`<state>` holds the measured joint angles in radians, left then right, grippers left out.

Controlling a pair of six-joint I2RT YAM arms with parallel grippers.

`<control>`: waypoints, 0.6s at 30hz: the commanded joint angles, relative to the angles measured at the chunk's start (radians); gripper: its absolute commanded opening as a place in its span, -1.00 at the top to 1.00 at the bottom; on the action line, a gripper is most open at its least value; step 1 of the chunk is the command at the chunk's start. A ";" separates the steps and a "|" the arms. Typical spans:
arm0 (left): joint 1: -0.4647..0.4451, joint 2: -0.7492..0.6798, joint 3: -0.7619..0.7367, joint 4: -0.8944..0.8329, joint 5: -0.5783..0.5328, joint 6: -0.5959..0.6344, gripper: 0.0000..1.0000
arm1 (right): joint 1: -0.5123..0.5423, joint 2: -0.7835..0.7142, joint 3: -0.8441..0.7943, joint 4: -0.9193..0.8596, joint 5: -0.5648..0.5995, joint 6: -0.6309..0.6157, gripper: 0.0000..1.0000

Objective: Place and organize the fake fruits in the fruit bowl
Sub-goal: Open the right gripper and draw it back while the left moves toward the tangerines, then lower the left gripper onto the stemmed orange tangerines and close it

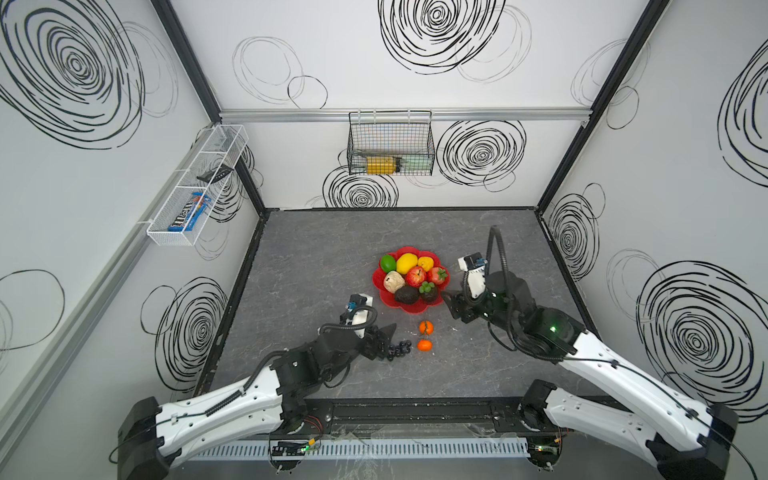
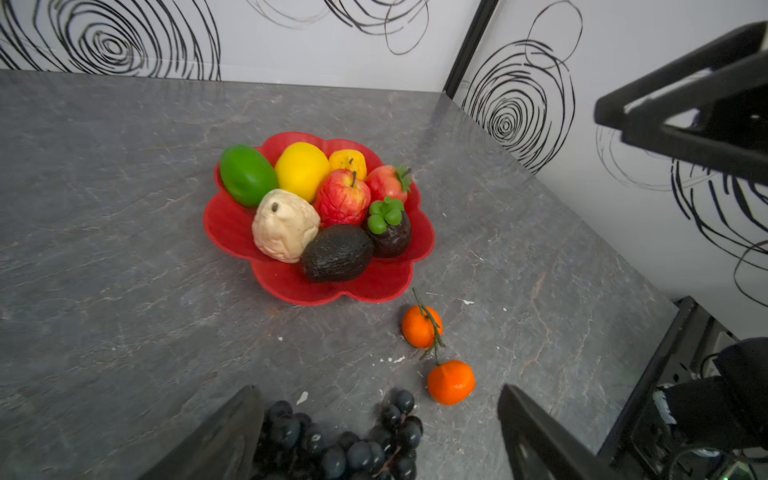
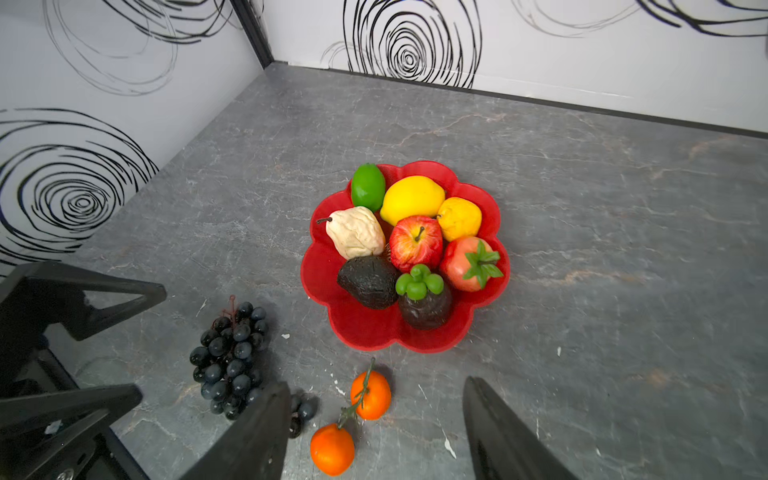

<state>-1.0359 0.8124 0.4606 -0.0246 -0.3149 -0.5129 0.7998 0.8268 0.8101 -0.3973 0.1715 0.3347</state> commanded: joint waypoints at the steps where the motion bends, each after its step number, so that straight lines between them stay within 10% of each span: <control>1: -0.045 0.134 0.111 -0.048 0.046 -0.068 -0.81 | -0.003 -0.110 -0.095 0.004 0.060 0.123 -0.42; 18: -0.108 0.779 0.635 -0.295 0.026 -0.163 -0.40 | -0.004 -0.550 -0.405 0.019 0.033 0.371 -0.43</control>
<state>-1.1503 1.5455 1.0412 -0.2607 -0.2913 -0.6441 0.7990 0.3119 0.4171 -0.3874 0.2050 0.6598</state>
